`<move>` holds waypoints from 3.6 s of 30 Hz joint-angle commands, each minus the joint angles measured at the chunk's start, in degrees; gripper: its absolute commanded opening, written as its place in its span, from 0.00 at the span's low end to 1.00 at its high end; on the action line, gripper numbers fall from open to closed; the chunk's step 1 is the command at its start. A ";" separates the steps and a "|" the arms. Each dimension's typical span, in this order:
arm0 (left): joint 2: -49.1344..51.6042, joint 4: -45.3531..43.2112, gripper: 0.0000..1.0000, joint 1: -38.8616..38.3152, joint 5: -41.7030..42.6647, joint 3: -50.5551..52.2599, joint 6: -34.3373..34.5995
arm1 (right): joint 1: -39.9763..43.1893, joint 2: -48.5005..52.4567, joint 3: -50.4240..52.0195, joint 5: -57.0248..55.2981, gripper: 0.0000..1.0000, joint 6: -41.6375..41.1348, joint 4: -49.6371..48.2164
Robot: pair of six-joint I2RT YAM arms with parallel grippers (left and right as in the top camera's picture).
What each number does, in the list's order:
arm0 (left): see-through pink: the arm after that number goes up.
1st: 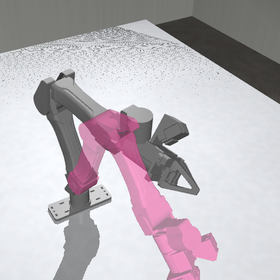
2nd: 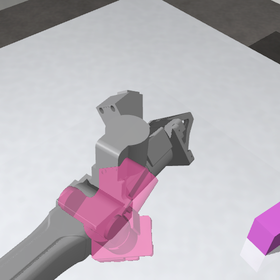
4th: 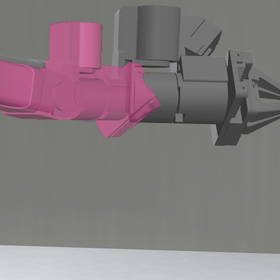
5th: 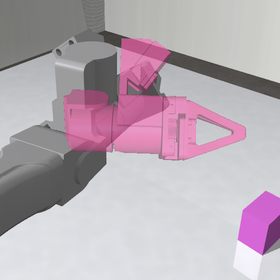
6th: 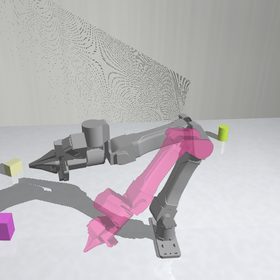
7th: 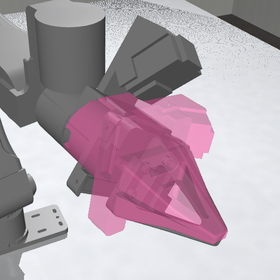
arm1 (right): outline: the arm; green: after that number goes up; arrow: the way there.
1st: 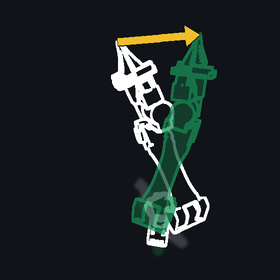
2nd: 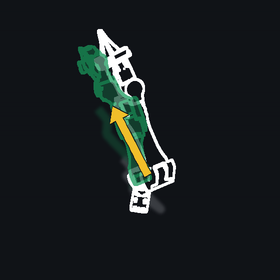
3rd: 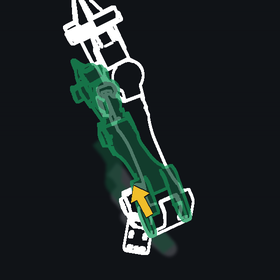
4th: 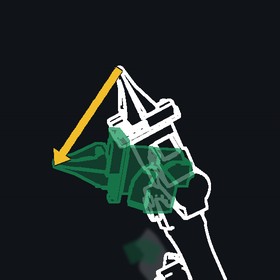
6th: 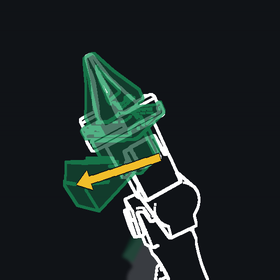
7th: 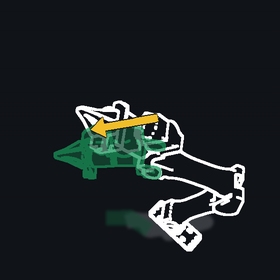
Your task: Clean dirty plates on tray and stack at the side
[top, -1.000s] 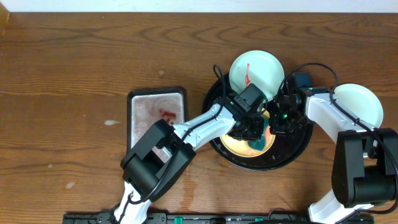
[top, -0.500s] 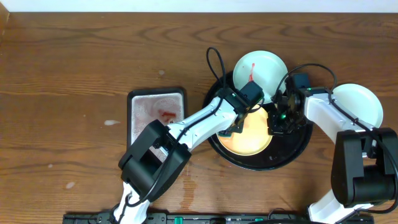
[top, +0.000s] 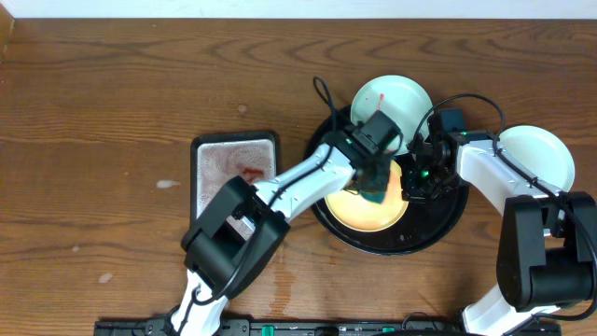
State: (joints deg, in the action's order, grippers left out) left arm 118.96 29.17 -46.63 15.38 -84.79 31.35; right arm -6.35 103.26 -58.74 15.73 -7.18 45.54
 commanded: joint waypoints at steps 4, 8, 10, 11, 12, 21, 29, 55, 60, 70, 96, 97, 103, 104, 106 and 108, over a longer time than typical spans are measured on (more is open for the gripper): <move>1.31 0.26 0.08 -3.17 4.68 0.20 -2.16 | -0.22 0.90 0.31 -2.40 0.01 0.63 0.50; 1.31 3.15 0.08 -1.66 0.94 0.20 -1.03 | -0.50 0.90 0.31 -2.43 0.01 0.63 0.46; 1.31 5.84 0.08 -0.37 -2.86 0.20 -0.66 | -0.50 0.90 0.31 -2.43 0.01 0.66 0.48; 1.31 7.28 0.07 0.15 -5.42 0.20 -0.63 | -0.50 0.90 0.31 -2.43 0.01 0.63 0.48; 1.29 8.94 0.08 0.63 -8.57 0.17 -0.66 | -0.50 0.90 0.31 -2.43 0.01 0.68 0.48; 0.87 21.97 0.08 0.79 -32.26 -0.92 -0.61 | -0.50 0.90 0.31 -2.43 0.01 1.07 0.35; -7.76 26.64 0.08 1.16 -24.65 -3.78 0.87 | -0.50 -0.52 0.31 -2.67 0.01 0.94 -0.17; -21.07 37.09 0.44 30.80 -15.50 2.12 -7.58 | -27.26 -32.20 0.31 -57.29 0.01 -10.64 7.89; -25.31 37.66 0.54 30.86 -14.43 2.12 -7.56 | -33.48 -34.49 0.31 -63.30 0.01 -9.88 7.61; -43.60 38.93 0.73 30.86 -14.29 2.12 -7.56 | -41.97 -34.69 0.31 -79.78 0.01 -5.86 7.82; -50.49 38.95 0.82 30.86 -14.32 2.12 -7.54 | -48.89 -34.69 0.31 -86.27 0.01 2.58 7.80; -50.49 38.95 0.82 30.86 -14.32 2.12 -7.54 | -48.87 -34.69 0.31 -86.27 0.01 2.60 7.80; -50.49 38.95 0.82 30.86 -14.32 2.12 -7.54 | -48.87 -34.69 0.31 -86.27 0.01 2.60 7.80; -50.49 38.95 0.82 30.86 -14.32 2.12 -7.54 | -48.87 -34.69 0.31 -86.29 0.01 2.60 7.80; -50.49 38.95 0.82 30.86 -14.32 2.12 -7.54 | -48.87 -34.69 0.31 -86.27 0.01 2.60 7.80; -50.49 38.95 0.82 30.86 -14.34 2.12 -7.54 | -48.87 -34.69 0.31 -86.27 0.01 2.58 7.80</move>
State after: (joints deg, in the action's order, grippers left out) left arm 68.77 67.92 -15.99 1.15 -82.74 23.97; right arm -54.61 69.12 -58.39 -67.99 -4.91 53.34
